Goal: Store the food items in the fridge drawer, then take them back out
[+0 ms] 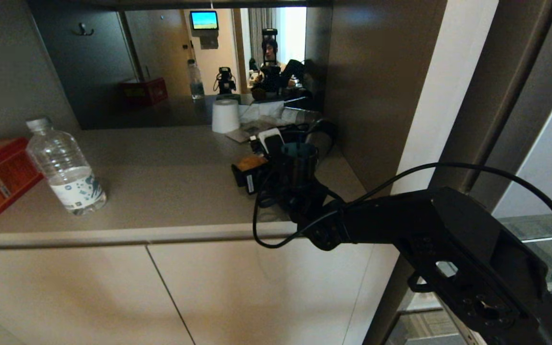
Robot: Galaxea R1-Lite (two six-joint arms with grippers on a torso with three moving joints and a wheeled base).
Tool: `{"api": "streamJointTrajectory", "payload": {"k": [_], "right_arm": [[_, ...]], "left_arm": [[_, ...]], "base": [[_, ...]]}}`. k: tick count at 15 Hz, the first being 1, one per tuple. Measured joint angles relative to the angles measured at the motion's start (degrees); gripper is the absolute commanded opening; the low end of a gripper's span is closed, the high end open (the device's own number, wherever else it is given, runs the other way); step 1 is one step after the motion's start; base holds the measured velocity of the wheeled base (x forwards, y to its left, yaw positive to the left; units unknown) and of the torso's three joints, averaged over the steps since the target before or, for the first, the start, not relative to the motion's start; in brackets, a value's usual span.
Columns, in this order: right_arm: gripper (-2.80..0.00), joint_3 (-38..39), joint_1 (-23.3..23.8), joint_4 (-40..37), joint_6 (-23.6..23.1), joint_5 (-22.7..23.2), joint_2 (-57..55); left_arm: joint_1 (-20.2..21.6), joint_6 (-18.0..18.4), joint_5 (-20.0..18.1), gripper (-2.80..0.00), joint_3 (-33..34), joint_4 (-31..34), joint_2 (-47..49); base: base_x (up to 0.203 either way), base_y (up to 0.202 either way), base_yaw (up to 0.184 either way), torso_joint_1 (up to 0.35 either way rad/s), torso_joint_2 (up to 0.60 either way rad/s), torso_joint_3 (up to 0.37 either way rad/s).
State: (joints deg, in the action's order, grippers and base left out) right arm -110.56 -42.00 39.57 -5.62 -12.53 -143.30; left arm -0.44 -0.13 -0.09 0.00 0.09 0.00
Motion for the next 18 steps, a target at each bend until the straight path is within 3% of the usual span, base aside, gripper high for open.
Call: {"api": "streamJointTrajectory", "payload": {"k": [14,15,18], "right_arm": [[0.00,0.0,0.0,-0.4,-0.1,-0.1,-1.3],[-2.80,0.0,0.0,-0.4,-0.1,0.0,-1.4],[-2.80,0.0,0.0,-0.4,-0.2,0.1,-1.4]], "left_arm": [[0.0,0.0,0.0,-2.80,0.0,0.0,0.0],[0.0,0.0,0.0,-2.80,0.0,0.0,0.0],[0.0,0.0,0.0,-2.80,0.0,0.0,0.0]], "base": [[0.000,0.000,0.000,0.000,0.00,0.000],[0.000,0.000,0.000,0.000,0.00,0.000],[0.000,0.000,0.000,0.000,0.00,0.000]]}}
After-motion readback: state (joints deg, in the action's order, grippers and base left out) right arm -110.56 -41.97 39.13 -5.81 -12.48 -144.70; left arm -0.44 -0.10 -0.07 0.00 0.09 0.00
